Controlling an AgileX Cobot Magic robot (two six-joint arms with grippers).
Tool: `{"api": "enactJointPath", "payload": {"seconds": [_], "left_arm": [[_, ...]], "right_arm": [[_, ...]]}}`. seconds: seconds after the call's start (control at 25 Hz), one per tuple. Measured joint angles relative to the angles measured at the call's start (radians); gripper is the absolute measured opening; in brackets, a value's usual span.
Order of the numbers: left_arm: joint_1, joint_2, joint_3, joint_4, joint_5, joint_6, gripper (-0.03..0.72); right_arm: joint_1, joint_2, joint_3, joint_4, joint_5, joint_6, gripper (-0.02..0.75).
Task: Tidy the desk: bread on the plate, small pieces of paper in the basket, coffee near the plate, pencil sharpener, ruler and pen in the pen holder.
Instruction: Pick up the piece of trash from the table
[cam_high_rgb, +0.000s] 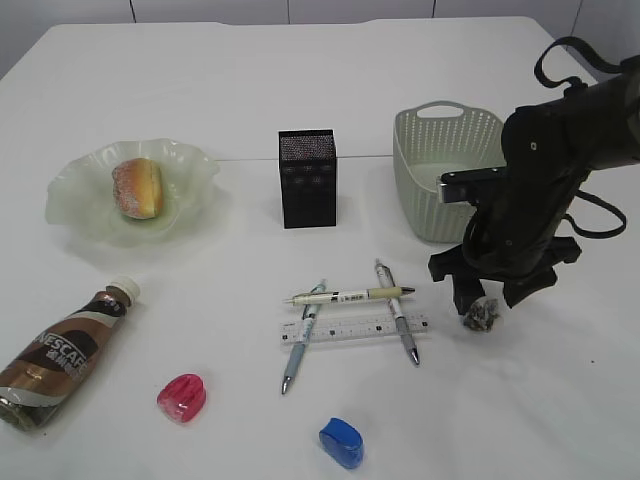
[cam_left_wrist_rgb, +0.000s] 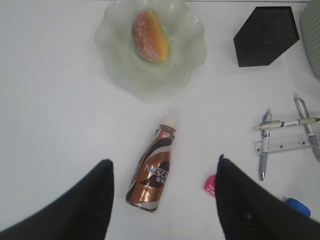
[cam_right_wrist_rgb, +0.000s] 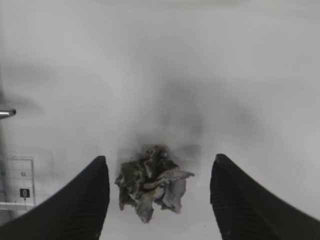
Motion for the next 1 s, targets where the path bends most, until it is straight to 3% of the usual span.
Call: {"api": "enactJointPath", "payload": {"seconds": [0.64, 1.0], "left_arm": [[0.0, 0.0, 0.0, -0.004, 0.0, 0.0, 0.459], [0.0, 0.0, 0.0, -0.019, 0.0, 0.0, 0.459]], "right_arm": [[0.0, 0.022, 0.0, -0.001, 0.025, 0.0, 0.465], [0.0, 0.024, 0.0, -0.001, 0.025, 0.0, 0.243]]}}
